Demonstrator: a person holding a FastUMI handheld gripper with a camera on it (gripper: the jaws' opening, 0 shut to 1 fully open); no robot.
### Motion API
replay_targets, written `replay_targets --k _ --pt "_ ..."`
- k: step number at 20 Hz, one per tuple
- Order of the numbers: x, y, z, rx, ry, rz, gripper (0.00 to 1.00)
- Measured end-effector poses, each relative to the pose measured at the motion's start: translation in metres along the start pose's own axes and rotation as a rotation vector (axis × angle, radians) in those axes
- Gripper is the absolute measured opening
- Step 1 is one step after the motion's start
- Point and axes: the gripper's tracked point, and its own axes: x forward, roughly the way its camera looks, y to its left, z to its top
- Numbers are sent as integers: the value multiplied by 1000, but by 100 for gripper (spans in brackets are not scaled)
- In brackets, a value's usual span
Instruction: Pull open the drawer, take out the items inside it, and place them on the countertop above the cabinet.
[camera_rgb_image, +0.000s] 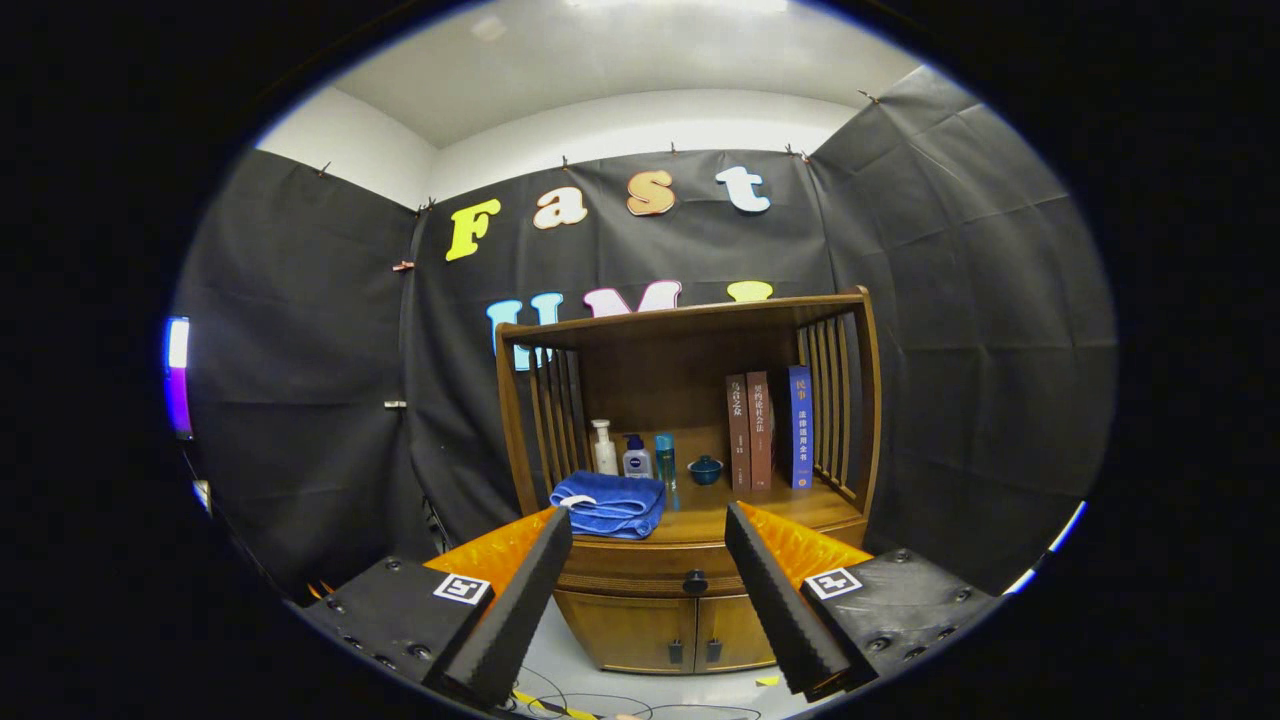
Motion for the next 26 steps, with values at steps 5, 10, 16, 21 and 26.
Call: replay_targets --k 5,10,16,21,26 --pt "2 -4 -5 7 12 3 98" --pt "3 -6 -7 23 16 -2 98" --pt "4 -5 -5 9 16 -5 98" --pt "10 0 -8 2 21 3 98" --pt "30 11 -25 -4 41 21 98"
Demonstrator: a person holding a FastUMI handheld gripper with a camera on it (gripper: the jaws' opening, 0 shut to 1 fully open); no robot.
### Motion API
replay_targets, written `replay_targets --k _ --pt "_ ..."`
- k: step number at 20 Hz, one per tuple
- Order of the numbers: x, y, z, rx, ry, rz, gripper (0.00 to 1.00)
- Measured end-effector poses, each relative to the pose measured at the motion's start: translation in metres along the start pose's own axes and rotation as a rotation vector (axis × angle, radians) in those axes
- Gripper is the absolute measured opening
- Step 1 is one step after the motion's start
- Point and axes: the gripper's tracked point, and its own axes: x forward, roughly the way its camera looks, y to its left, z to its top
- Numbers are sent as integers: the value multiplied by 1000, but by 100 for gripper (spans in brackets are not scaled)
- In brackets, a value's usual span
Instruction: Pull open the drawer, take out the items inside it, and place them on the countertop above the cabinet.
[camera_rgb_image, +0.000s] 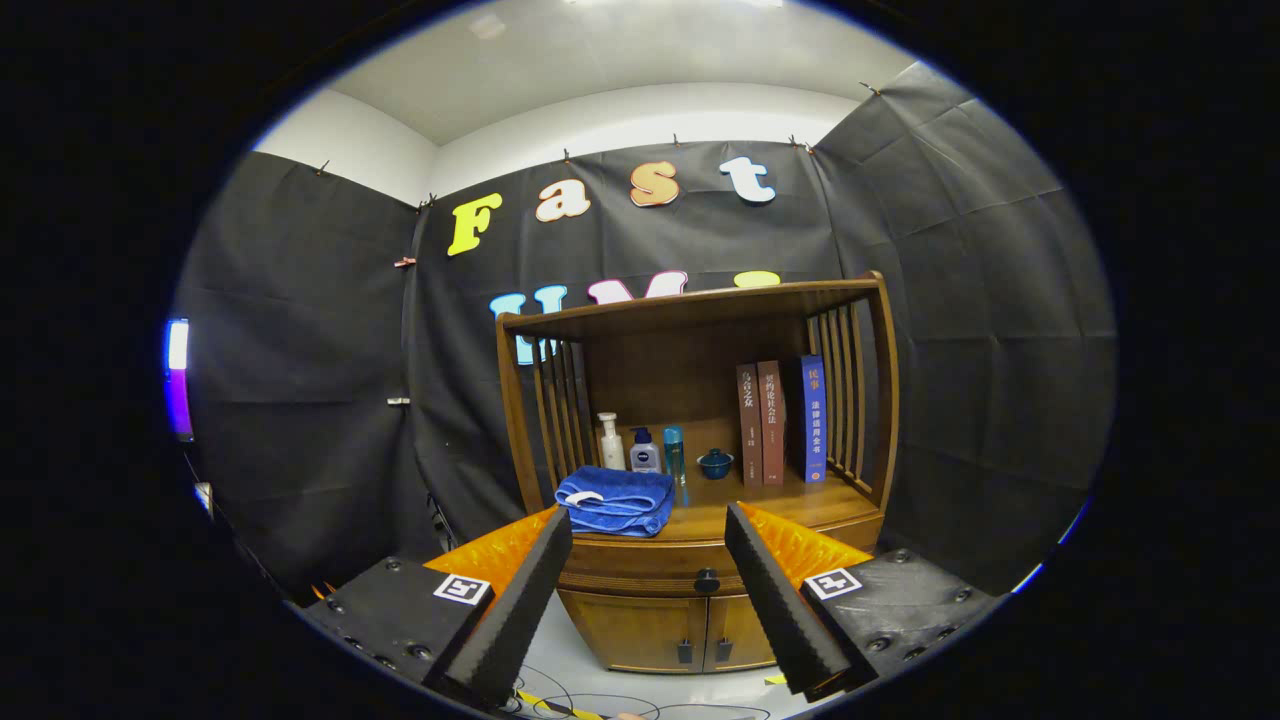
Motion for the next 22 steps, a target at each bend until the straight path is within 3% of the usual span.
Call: replay_targets --k 10,22 --pt "69 0 -81 9 95 6 99" --pt "119 -32 -190 -26 236 -54 99"
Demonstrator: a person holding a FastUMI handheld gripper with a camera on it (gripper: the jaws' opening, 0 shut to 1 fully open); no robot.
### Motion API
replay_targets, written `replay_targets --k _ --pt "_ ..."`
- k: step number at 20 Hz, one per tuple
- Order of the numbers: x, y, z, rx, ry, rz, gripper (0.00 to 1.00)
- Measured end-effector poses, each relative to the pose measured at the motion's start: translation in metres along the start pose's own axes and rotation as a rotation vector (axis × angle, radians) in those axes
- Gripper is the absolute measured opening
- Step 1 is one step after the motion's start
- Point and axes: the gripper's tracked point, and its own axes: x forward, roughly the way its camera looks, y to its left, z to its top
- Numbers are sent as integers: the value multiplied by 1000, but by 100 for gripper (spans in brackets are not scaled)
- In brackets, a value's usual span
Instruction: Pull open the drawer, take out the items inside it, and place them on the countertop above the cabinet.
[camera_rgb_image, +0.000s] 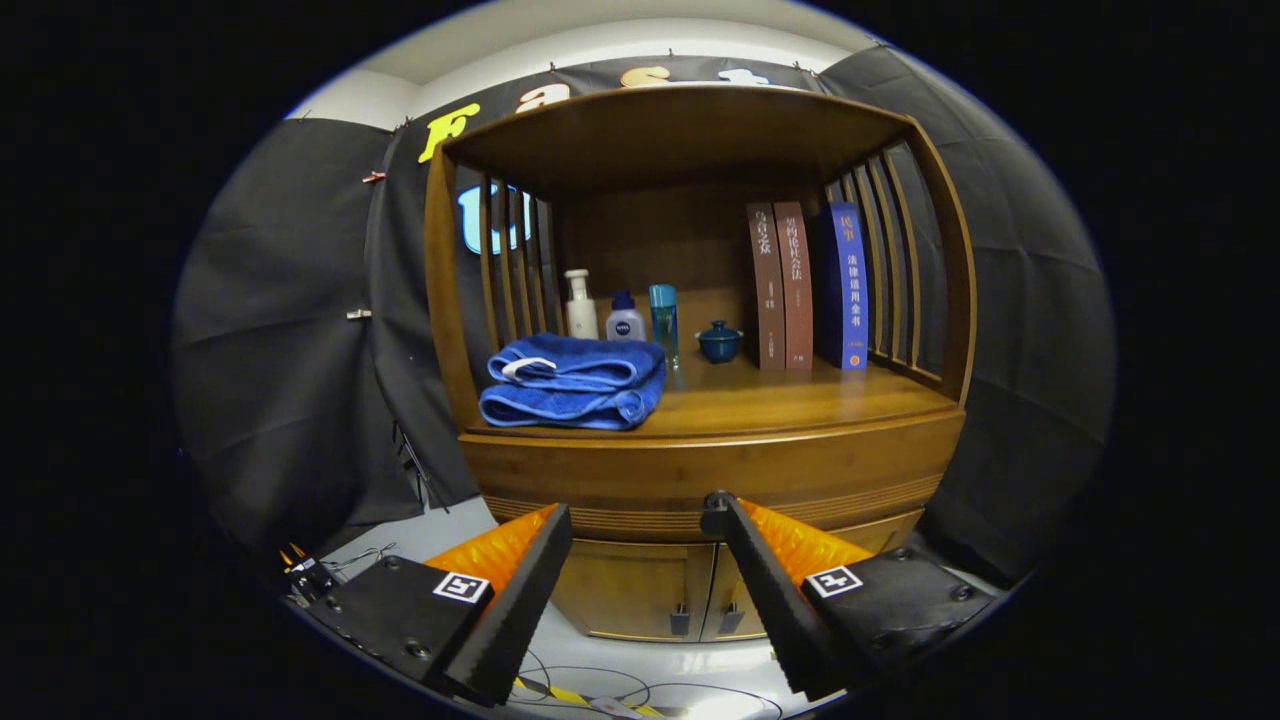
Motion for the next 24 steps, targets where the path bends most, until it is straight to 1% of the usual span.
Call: replay_targets --k 3,10,11,12,14,15,16,18,19,20,21,22,24 --pt "23 -18 -17 -13 13 -25 99" --pt "70 -68 -44 102 46 -63 98" --pt "76 -74 -47 111 54 -66 93" --pt "82 -77 -51 119 63 -65 91" --pt "93 -75 -59 129 78 -52 84" --pt "96 -72 -63 127 80 -44 71" --pt "97 -68 -61 116 80 -35 66" --pt "99 -69 -63 60 87 -63 51" --pt "98 -69 -63 43 93 -67 50" --pt "98 -68 -64 35 101 -70 43" --pt "95 -68 -62 44 107 -70 43" --pt "100 -68 -64 45 113 -71 34" --pt "96 -68 -65 38 128 -76 34"
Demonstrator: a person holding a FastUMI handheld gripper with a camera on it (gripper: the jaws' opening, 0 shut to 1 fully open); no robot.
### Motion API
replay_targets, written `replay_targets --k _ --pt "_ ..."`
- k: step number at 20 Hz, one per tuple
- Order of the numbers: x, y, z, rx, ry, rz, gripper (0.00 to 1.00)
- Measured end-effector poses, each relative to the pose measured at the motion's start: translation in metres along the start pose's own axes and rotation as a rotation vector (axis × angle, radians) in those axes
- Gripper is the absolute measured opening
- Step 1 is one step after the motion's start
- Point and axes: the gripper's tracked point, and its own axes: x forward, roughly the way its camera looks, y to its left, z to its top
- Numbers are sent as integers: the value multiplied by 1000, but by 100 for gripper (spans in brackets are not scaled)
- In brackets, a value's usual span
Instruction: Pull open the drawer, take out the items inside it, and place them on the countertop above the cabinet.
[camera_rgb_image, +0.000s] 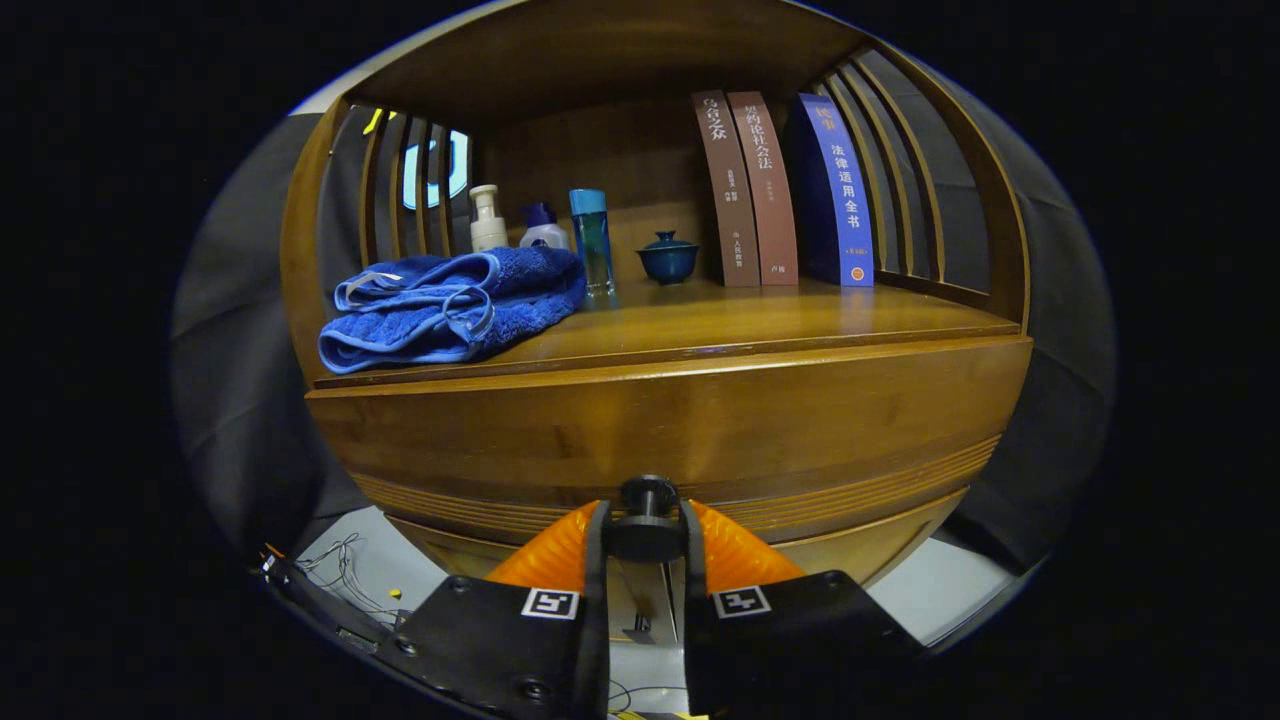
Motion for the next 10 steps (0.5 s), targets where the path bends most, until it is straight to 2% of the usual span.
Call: replay_targets --k 10 --pt "-52 3 -20 -3 26 2 34"
